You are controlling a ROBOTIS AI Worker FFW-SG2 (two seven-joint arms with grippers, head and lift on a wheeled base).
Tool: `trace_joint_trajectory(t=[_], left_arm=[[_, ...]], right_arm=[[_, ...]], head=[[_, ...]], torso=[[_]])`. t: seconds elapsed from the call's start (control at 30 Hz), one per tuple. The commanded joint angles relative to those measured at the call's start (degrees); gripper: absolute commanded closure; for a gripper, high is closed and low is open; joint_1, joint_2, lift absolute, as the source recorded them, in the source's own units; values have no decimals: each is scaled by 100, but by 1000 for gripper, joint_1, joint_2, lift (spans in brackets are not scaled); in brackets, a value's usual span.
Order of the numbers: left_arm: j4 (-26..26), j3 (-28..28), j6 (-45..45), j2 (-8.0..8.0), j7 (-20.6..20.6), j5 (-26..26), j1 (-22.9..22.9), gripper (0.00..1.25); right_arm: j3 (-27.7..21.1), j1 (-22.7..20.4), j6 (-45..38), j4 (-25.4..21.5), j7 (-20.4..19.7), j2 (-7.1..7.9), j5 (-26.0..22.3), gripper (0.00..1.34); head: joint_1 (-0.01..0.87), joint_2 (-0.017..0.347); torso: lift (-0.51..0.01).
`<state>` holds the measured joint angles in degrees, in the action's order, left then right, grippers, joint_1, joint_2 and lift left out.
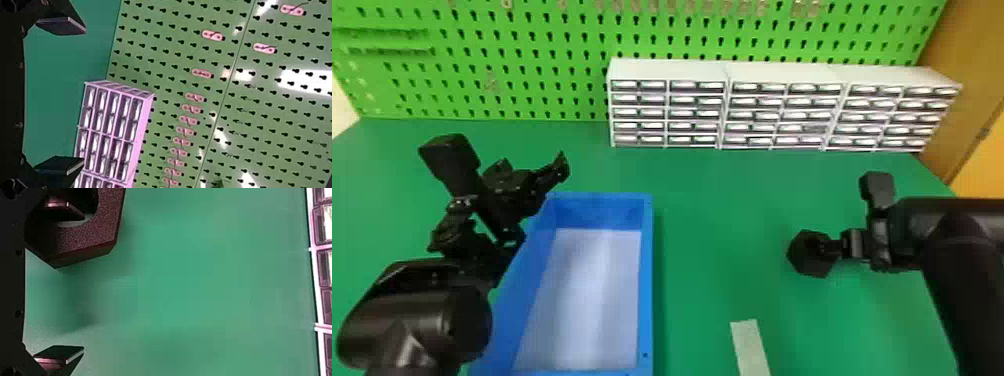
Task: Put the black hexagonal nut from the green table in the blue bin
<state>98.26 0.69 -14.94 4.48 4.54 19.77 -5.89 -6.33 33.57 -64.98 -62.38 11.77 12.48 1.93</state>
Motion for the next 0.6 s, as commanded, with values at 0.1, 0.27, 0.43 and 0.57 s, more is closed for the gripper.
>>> trace_joint_trajectory(t=[0.1,0.27,0.43,0.57], left_arm=[[0,1,0,0,3,0,9,116],[0,1,0,0,3,0,9,116],[0,1,0,0,3,0,9,116],[0,1,0,0,12,0,9,116]], right_arm=[[26,-9,38,-3,0,0,0,328],[79,-9,38,-3,0,-9,35,802],[185,9,38,-3,0,0,62,852],[229,9,38,-3,0,-9,88,935]], head=[[692,9],[692,9],[692,9],[692,9]], torso=[[-97],[-97],[-97],[-97]])
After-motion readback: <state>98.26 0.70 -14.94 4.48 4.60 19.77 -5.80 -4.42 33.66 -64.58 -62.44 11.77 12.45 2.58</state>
